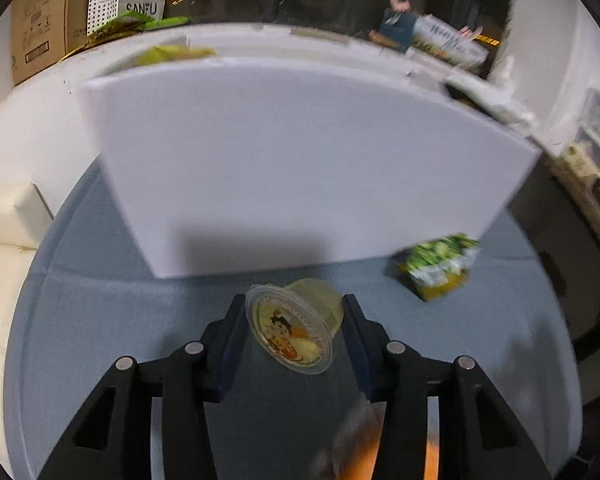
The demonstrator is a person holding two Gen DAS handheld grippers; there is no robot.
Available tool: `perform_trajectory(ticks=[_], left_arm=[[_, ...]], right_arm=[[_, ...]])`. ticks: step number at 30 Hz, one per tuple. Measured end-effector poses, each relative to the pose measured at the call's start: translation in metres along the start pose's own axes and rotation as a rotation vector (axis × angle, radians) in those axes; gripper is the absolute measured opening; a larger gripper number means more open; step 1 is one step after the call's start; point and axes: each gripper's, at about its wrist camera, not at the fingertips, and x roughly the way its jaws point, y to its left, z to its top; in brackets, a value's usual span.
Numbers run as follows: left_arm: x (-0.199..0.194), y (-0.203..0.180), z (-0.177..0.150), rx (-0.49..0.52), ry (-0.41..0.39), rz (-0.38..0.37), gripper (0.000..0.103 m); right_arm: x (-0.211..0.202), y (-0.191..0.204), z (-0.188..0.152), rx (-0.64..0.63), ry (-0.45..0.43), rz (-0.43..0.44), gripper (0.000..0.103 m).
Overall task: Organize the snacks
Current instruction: 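Carry both jelly cups into the white box and open both tools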
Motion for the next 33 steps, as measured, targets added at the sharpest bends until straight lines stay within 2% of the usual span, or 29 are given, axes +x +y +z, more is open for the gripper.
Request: perform_trajectory(ticks=[6,10,17,23,26,29,33], left_arm=[[-0.086,0.009,-0.022,0.046,-0.138,-0.109,0.051],[-0.133,0.018,-0.022,0.067,-0.215,-0.145,0.051],[-0.173,0.026,-0.002,0.1,-0.3,-0.151,0.051],[-0.174,0.027,0.064,0.122,-0.367,-0.15,0.051],[-0.152,0.03,0.113,0.101,-0.346,-0.162,0.051],[-0.123,0.029,0.15,0.114,-0.316,-0.123,0.051],[-0.083,0.03,0.177,0.116,-0.241,-0.101,0.051]], right_arm=[[-0.002,0.008,-0.001,-0.022,-0.004,-0.001,0.047],[0.0,0.015,0.002,-0.037,-0.005,0.011,0.047],[0.002,0.029,0.023,-0.073,-0.021,0.025,0.047],[0.012,0.037,0.079,-0.133,-0.074,0.046,0.048],[0.033,0.033,0.127,-0.11,-0.089,0.082,0.047],[0.063,0.026,0.164,-0.065,-0.075,0.081,0.047],[0.113,0.012,0.202,-0.032,-0.023,0.04,0.048]])
